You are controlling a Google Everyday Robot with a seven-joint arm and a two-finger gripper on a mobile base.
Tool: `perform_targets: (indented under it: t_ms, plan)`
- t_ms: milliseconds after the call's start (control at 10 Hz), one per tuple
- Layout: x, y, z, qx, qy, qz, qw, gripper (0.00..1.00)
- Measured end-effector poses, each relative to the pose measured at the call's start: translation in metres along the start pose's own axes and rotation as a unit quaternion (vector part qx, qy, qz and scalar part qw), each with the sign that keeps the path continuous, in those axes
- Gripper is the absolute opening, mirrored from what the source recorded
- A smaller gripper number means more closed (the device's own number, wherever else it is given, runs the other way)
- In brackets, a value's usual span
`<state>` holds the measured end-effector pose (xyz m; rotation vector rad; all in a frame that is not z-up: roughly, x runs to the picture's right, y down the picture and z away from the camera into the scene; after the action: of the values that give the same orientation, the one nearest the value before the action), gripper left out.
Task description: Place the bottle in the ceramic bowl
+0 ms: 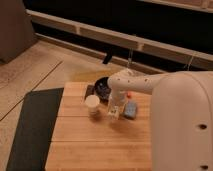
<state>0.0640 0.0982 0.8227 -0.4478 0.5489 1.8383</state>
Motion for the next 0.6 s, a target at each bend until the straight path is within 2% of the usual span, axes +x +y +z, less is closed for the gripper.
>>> perform_targets:
  t_ms: [200,300,400,600]
  plan:
    - [-0.002,0.014,-0.062,-0.003,-0.071,0.008,0.9974,0.0]
    - [0.001,0.027,-0.098,-0.005,-0.112,-0.004,0.9937,0.0]
    - [0.003,0.033,-0.126,-0.003,-0.143,-0.018,0.9895,0.0]
    - [0.002,0.045,-0.17,0.007,-0.191,-0.051,0.9802,0.0]
